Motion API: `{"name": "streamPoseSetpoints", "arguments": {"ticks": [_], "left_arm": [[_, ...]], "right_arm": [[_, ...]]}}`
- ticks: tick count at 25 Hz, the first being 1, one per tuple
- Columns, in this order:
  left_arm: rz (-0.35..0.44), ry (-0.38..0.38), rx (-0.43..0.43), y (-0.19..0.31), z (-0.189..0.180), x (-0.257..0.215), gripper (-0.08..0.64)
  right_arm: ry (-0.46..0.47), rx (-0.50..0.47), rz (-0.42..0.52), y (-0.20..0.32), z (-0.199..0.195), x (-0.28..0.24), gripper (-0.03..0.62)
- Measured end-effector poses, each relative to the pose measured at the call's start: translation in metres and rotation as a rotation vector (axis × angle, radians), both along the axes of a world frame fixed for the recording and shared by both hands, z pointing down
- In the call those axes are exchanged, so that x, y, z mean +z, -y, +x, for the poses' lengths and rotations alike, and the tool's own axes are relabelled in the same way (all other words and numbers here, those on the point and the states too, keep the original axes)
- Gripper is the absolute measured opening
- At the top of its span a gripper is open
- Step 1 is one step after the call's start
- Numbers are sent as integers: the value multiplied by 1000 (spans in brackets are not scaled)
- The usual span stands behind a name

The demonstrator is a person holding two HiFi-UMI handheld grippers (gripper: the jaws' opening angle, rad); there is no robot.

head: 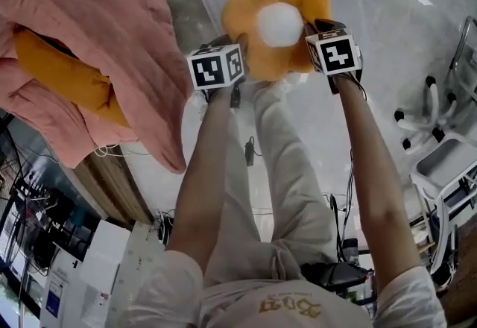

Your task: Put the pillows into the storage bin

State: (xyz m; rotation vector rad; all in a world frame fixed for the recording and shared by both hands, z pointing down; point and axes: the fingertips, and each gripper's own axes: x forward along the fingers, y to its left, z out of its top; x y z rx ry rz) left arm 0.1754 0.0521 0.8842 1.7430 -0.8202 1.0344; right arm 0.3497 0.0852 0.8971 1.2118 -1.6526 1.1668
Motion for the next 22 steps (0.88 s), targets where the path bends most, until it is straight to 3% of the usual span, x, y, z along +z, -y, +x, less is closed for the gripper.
{"name": "streamPoseSetpoints", "arguments": {"ticks": [8,12,13,14,15,16,18,22], "left_arm": [[20,23,-34,10,-13,19,135],[47,37,-7,10,-15,28,140],[39,46,6,7,-13,33,154],[19,60,20,2,-13,39,226],[-9,74,28,-4,-12,45,350],[-37,86,29,-9,-13,50,410],[-63,99,22,-15,-16,54,425],[-41,113,41,-22,-21,48,425]], "right_arm": [[25,12,6,15,-12,15,88],[37,25,33,23,-14,16,44],[42,21,35,24,-16,16,52],[45,16,35,24,-18,17,57],[45,12,34,23,-20,18,57],[45,10,35,22,-21,19,57],[48,11,40,18,-25,19,62],[61,19,48,8,-35,16,82]]}}
